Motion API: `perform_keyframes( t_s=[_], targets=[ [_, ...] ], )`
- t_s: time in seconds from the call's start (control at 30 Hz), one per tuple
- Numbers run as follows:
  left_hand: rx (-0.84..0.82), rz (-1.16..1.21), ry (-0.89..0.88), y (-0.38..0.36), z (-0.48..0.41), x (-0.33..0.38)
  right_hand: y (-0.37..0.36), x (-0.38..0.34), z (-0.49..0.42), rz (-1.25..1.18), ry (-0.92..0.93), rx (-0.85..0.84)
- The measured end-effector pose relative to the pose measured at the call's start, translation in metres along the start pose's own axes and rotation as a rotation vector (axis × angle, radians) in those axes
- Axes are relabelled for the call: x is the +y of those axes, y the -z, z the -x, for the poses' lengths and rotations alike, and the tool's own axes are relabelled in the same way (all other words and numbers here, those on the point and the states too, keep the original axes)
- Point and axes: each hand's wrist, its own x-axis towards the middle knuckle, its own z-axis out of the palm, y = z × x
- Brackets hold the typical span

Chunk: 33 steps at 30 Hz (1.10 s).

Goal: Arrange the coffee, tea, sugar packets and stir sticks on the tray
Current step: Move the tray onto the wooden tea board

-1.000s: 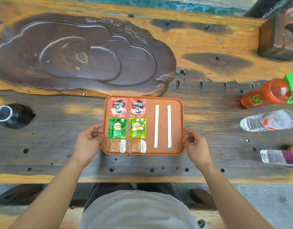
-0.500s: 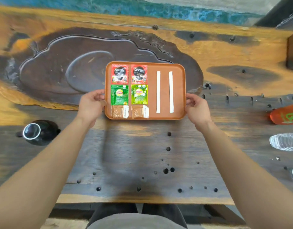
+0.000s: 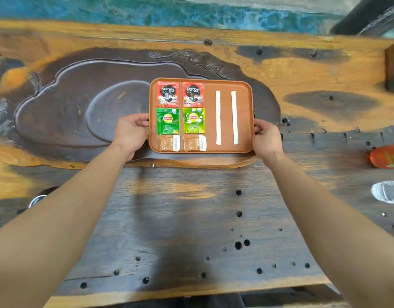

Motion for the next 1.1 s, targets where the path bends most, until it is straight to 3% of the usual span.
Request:
perform_keyframes(
  t_s=[0.5, 0.63, 0.73, 1.0, 1.1],
  targets=[
    [-0.027, -0.051, 0.000, -0.001, 0.002, -0.002, -0.001, -0.001, 0.004, 0.082, -0.068, 0.111],
    [0.024, -0.077, -0.023, 0.014, 0.010, -0.012, -0.019, -0.005, 0.037, 0.228, 0.150, 0.276],
    [0.085, -0.213, -0.129, 0.037, 0.032, -0.023, -0.047, -0.012, 0.079, 0.263, 0.389, 0.301],
    [0.229, -0.580, -0.362, 0.128, 0.132, -0.090, -0.153, -0.007, 0.198, 0.516, 0.640, -0.091],
    [0.288, -0.714, -0.342, 0.160, 0.157, -0.122, -0.184, -0.004, 0.216, 0.565, 0.634, -0.248]
  ],
)
